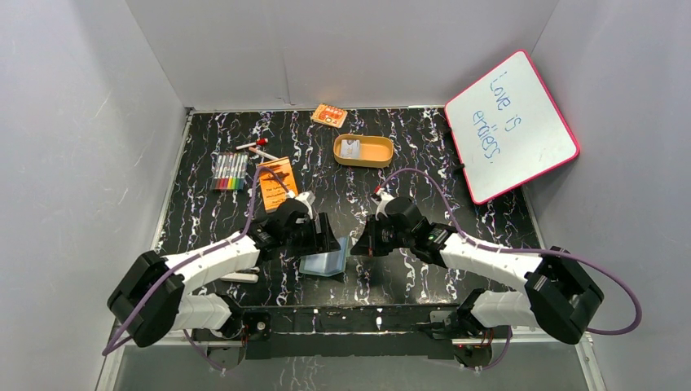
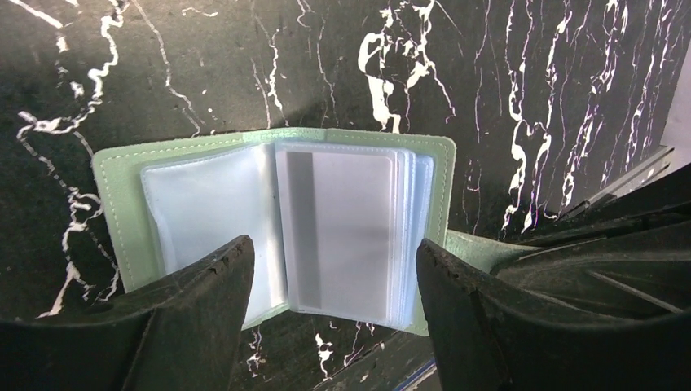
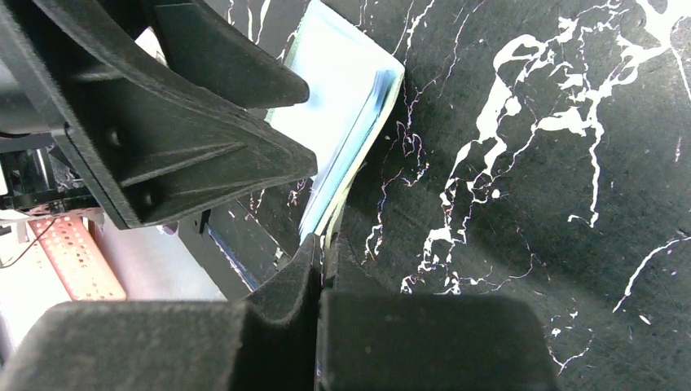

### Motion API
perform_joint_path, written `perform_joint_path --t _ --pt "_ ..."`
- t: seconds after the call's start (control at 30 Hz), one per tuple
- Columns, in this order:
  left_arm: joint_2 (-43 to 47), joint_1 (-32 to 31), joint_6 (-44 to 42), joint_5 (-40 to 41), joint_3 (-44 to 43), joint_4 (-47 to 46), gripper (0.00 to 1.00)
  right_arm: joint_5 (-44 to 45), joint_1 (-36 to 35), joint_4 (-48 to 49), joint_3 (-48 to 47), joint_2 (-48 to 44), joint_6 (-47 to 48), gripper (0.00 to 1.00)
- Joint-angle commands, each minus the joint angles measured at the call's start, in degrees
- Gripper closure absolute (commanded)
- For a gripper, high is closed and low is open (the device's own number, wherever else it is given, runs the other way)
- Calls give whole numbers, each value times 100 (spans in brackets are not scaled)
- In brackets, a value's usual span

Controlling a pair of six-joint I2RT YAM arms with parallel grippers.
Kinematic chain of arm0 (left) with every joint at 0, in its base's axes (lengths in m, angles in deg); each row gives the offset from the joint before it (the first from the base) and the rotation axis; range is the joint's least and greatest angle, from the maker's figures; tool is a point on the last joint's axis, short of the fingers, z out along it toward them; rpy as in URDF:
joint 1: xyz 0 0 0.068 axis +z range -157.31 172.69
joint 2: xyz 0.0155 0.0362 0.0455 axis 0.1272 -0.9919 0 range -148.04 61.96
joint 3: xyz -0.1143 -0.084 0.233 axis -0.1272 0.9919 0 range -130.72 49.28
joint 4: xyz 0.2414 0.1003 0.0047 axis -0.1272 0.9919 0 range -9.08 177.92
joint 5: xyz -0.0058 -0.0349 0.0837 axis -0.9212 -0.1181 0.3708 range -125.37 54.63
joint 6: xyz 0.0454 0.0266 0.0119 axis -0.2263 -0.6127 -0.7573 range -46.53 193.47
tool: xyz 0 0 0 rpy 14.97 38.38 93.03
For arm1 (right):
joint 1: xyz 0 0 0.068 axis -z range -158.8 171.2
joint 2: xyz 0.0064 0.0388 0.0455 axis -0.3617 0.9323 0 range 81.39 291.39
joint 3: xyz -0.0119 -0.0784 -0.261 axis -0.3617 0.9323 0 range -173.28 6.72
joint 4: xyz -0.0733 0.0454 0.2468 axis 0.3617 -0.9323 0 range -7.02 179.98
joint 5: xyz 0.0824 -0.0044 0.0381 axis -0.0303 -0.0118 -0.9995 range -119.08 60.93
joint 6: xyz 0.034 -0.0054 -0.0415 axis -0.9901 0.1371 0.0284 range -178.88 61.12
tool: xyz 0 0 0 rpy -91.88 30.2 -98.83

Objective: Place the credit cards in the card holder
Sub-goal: Turn over the card slot in the card holder.

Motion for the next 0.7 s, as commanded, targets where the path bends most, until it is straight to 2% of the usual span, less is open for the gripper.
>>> perform_joint_path --t 0.0,0.3,0.53,0.67 --pt "-190 -33 -170 -399 -264 -301 31 47 -26 73 1 -194 95 100" --pt "-454 -168 -281 -399 -289 -379 29 96 -26 29 9 -249 94 100" --pt "-556 -180 -303 -216 -239 -283 44 125 -26 -5 35 -308 85 100" --pt "-547 -180 -331 -15 -262 -175 45 143 -26 -32 34 -325 83 100"
